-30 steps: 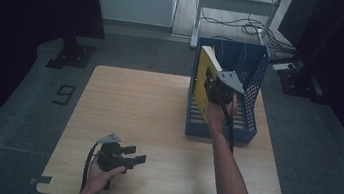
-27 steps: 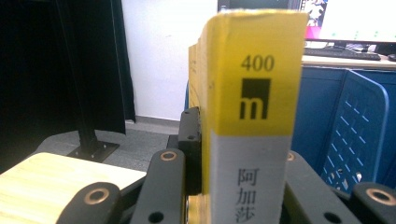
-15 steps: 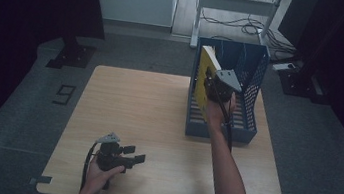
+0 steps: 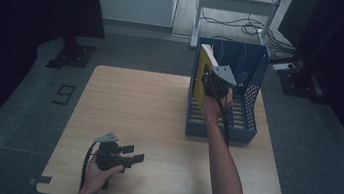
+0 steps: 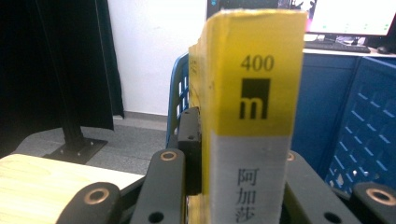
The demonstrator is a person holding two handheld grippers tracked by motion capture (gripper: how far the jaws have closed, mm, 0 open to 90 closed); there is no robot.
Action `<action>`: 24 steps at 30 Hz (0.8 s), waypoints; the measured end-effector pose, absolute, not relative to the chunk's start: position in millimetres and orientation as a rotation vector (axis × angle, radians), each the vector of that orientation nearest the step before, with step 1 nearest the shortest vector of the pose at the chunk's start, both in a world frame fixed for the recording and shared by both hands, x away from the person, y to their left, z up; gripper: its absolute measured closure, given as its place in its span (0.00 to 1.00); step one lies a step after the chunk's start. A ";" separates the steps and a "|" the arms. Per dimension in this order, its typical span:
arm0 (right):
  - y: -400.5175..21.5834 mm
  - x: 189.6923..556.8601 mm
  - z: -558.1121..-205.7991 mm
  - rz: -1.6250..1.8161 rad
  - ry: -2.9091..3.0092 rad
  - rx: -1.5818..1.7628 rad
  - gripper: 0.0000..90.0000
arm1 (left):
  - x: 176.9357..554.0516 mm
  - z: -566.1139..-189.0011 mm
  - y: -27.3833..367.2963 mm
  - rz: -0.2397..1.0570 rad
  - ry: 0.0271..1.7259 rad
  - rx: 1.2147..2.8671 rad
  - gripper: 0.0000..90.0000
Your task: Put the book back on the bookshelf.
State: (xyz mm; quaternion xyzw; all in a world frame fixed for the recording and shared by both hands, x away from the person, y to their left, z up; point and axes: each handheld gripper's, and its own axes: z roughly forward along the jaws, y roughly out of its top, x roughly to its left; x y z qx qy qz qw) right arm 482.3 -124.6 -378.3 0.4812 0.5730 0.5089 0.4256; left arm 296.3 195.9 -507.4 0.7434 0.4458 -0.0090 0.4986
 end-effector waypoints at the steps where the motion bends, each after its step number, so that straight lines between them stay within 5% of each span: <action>1: -123.2 483.9 -378.1 1.271 1.436 1.204 0.83 | 296.6 -507.9 195.9 -0.024 1.079 1.799 0.32; 24: -114.6 503.0 -410.2 1.238 1.438 1.247 0.83 | 296.8 -509.9 197.1 -0.020 1.088 1.800 0.32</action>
